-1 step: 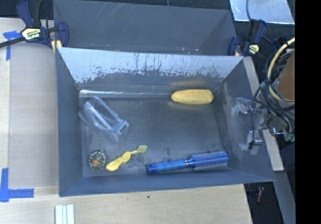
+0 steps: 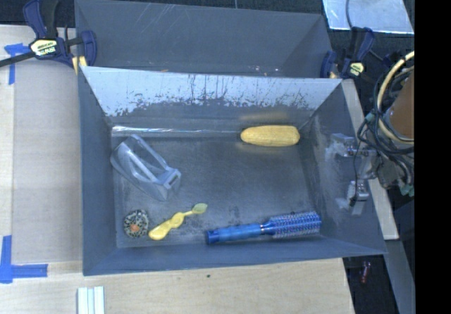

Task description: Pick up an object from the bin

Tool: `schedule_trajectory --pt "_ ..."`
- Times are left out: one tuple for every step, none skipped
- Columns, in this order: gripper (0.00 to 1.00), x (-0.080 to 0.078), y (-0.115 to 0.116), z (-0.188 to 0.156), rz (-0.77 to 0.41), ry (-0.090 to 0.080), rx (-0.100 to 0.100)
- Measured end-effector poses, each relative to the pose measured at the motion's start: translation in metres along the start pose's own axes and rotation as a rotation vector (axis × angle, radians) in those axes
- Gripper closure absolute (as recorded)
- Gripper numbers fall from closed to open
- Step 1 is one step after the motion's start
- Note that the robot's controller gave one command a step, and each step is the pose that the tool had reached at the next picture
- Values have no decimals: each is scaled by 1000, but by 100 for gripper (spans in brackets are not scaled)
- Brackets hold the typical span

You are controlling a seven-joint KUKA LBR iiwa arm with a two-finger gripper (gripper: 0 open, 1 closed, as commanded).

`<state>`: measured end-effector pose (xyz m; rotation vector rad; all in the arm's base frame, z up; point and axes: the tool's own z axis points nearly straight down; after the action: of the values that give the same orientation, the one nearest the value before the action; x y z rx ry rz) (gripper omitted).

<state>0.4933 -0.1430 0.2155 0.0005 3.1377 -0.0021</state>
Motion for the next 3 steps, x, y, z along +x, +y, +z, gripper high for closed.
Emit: schedule_trajectory --pt "0 -4 34 82 83 -4 0" --pt "0 -3 46 105 -28 1 1" --pt "0 2 42 104 -237 -1 0"
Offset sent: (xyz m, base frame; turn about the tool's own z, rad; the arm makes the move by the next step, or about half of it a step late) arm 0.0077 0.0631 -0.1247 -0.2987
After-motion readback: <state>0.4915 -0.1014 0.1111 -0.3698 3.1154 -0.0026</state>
